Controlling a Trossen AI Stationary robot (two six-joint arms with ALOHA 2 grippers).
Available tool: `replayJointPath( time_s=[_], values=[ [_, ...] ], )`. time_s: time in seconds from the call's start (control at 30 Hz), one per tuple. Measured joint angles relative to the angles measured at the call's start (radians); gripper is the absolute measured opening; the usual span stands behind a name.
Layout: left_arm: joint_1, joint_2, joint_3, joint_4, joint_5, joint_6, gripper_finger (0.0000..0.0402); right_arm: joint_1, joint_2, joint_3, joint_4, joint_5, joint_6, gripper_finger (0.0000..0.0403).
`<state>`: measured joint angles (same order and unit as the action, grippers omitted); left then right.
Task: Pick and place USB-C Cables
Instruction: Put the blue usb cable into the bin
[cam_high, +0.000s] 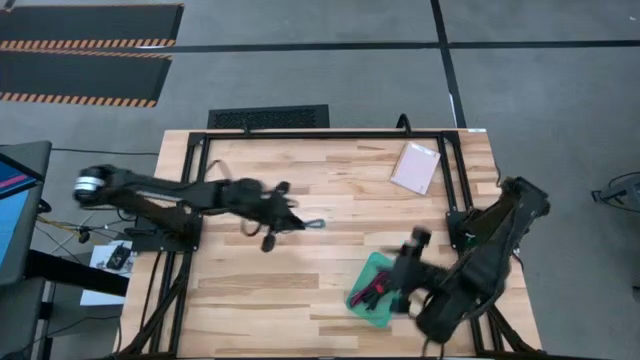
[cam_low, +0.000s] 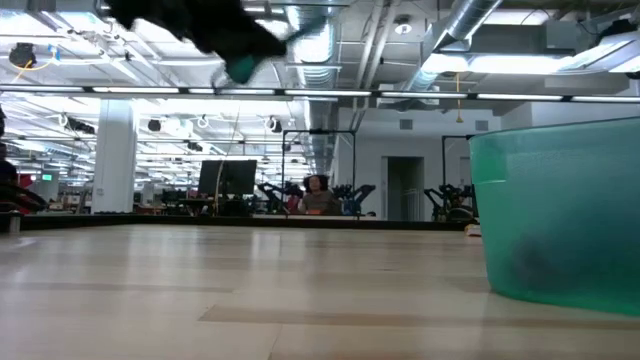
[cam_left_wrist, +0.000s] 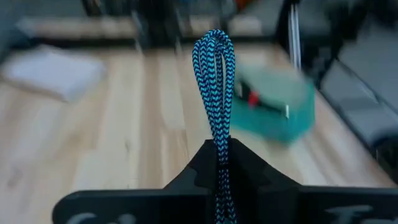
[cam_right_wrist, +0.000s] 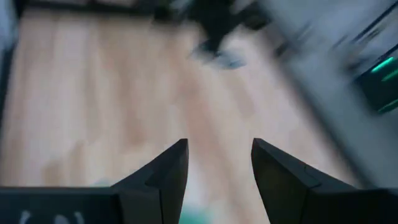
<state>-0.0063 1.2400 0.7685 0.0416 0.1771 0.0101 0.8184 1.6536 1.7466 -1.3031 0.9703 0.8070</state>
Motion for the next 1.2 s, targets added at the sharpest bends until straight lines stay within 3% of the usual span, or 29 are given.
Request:
replayJointPath(
  time_s=[0.13, 0.27, 0.4, 0.53, 0.77, 0.97, 1.1, 1.2],
  values=[
    [-0.057, -0.201, -0.187, 0.268, -0.138, -0.1, 0.0003, 0.013, -0.147, -0.084, -0.028, 0.246, -0.021, 0.0204],
    [-0.088, -0.327, -0.325, 0.427, -0.214, -0.186, 0.0004, -0.007, -0.343, -0.258, -0.007, 0.266, 0.073, 0.0204],
    [-0.106, -0.388, -0.384, 0.448, -0.278, -0.213, 0.0005, -0.042, -0.526, -0.482, 0.216, 0.229, 0.065, 0.0202],
    [-0.117, -0.388, -0.393, 0.46, -0.295, -0.211, 0.0005, -0.112, -0.665, -0.729, 0.602, 0.106, -0.123, 0.0203],
    [-0.117, -0.331, -0.393, 0.582, -0.291, -0.21, 0.0006, -0.368, -0.732, -1.049, 1.342, -0.3, -0.488, 0.0198],
    [-0.123, -0.24, -0.393, 0.716, -0.299, -0.214, 0.0006, -0.577, -0.569, -1.087, 1.675, -0.493, -0.687, 0.0205],
    [-0.124, -0.163, -0.392, 0.802, -0.309, -0.195, 0.0006, -0.679, -0.439, -1.087, 1.905, -0.646, -0.737, 0.022],
    [-0.124, -0.109, -0.392, 0.864, -0.326, -0.19, 0.0006, -0.736, -0.357, -1.056, 1.968, -0.732, -0.74, 0.0232]
  ],
)
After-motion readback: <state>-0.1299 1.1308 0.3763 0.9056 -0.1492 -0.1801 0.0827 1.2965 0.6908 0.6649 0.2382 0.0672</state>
